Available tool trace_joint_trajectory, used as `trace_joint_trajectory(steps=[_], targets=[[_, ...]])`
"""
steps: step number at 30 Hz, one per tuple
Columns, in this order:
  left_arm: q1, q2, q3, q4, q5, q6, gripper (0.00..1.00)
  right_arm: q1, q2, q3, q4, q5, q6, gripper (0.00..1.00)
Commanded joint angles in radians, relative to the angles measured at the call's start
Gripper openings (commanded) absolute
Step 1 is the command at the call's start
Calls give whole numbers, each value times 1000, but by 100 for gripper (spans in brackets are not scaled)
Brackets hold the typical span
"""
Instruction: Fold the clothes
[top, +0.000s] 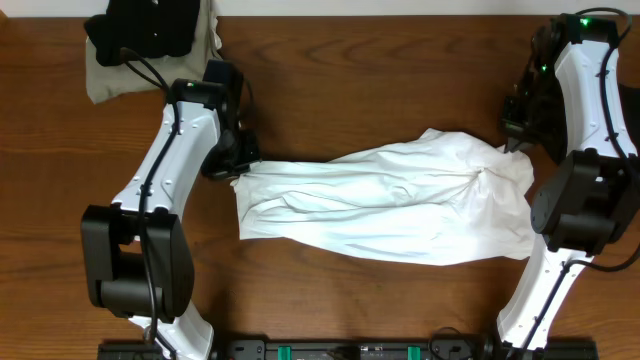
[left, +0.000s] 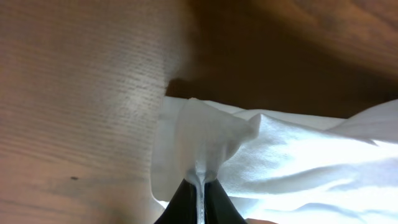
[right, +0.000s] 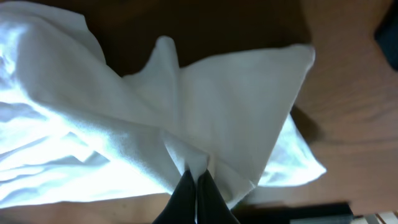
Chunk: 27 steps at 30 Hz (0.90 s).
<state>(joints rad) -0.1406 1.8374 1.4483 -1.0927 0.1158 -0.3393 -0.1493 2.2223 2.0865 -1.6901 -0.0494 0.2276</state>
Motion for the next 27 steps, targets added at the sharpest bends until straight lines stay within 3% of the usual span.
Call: trace_joint_trajectory(steps=[1, 14, 19, 27], targets=[[28, -8, 8, -15, -38, 5, 6, 13, -24, 10, -9, 40, 21, 1], [95, -8, -7, -28, -37, 6, 6, 22, -129, -8, -9, 49, 31, 1], [96, -7, -14, -29, -37, 6, 6, 59, -135, -105, -8, 63, 20, 1], [96, -6, -22, -69, -38, 7, 7, 79, -135, -253, 37, 137, 117, 1]])
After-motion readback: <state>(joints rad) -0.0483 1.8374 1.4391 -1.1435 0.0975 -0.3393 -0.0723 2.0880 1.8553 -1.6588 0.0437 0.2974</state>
